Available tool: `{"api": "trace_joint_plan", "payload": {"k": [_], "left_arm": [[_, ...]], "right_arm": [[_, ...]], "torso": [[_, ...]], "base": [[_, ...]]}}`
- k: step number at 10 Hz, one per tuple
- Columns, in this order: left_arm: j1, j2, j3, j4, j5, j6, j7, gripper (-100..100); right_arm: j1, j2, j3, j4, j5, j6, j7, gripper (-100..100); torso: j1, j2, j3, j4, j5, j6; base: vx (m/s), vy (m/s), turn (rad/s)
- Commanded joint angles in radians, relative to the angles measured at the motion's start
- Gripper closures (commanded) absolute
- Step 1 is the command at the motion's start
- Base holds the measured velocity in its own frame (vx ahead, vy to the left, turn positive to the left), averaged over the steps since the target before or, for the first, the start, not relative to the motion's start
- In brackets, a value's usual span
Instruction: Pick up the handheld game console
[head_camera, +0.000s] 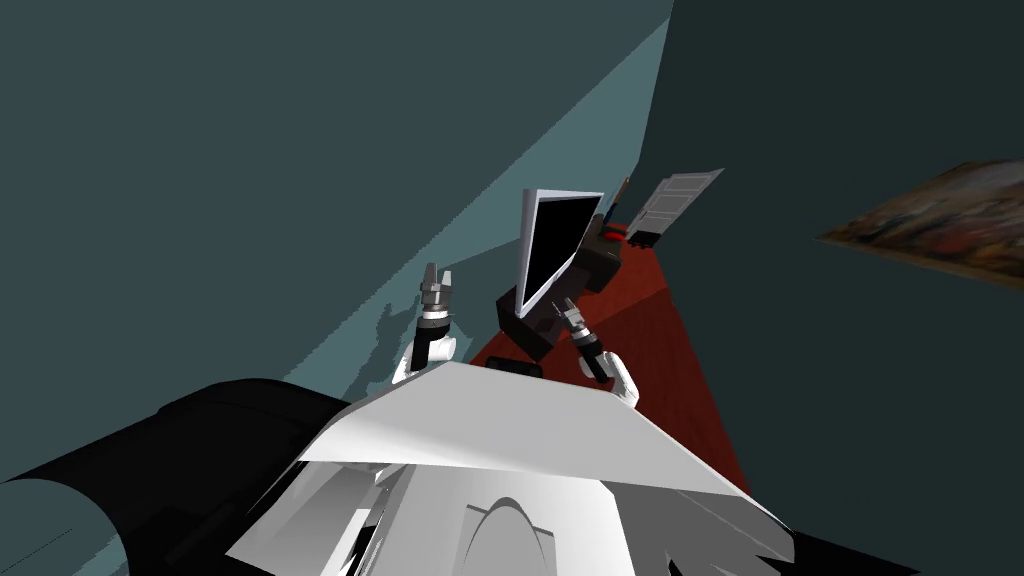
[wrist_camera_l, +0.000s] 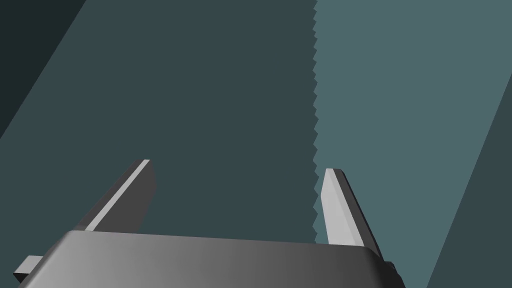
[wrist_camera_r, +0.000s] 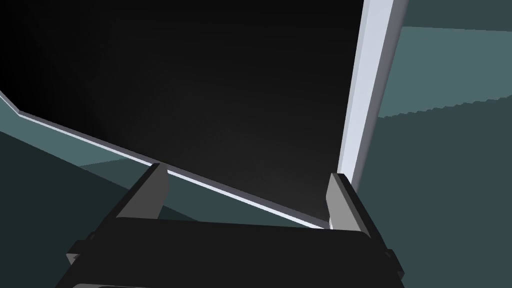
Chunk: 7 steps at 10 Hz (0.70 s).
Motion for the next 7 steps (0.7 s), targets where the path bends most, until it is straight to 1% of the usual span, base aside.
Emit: {"api": "trace_joint_plan", "payload": {"k": [1, 2, 3, 4, 5, 6, 7], "left_arm": [[0.0, 0.0, 0.0, 0.0, 0.0, 0.0, 0.0, 0], [0.0, 0.0, 0.0, 0.0, 0.0, 0.0, 0.0, 0], [0.0, 0.0, 0.0, 0.0, 0.0, 0.0, 0.0, 0], [0.0, 0.0, 0.0, 0.0, 0.0, 0.0, 0.0, 0], [0.0, 0.0, 0.0, 0.0, 0.0, 0.0, 0.0, 0], [0.0, 0.0, 0.0, 0.0, 0.0, 0.0, 0.0, 0], [0.0, 0.0, 0.0, 0.0, 0.0, 0.0, 0.0, 0]], "right_arm": [[-0.003, 0.003, 0.001, 0.017, 0.033, -0.006, 0.008, -100], [-0.032, -0.01, -0.002, 0.062, 0.071, -0.035, 0.033, -100], [-0.032, -0.01, -0.002, 0.079, 0.1, -0.035, 0.033, -100], [-0.032, -0.01, -0.002, 0.079, 0.114, -0.035, 0.033, -100], [-0.061, -0.022, -0.006, 0.122, 0.153, -0.064, 0.058, -100], [-0.061, -0.022, -0.006, 0.142, 0.183, -0.064, 0.058, -100], [-0.061, -0.022, -0.006, 0.142, 0.196, -0.064, 0.058, -100]], "torso": [[0.0, 0.0, 0.0, 0.0, 0.0, 0.0], [0.0, 0.0, 0.0, 0.0, 0.0, 0.0], [0.0, 0.0, 0.0, 0.0, 0.0, -0.001], [0.0, 0.0, 0.0, 0.0, 0.0, 0.0], [0.0, 0.0, 0.0, 0.0, 0.0, 0.0], [0.0, 0.0, 0.0, 0.0, 0.0, -0.001], [0.0, 0.0, 0.0, 0.0, 0.0, 0.0]], "base": [[-0.001, -0.005, 0.006], [-0.005, -0.003, 0.164], [-0.005, -0.008, 0.125], [-0.001, -0.006, -0.012], [-0.005, -0.004, 0.193], [-0.005, -0.011, 0.099], [-0.003, -0.006, -0.032]]}}
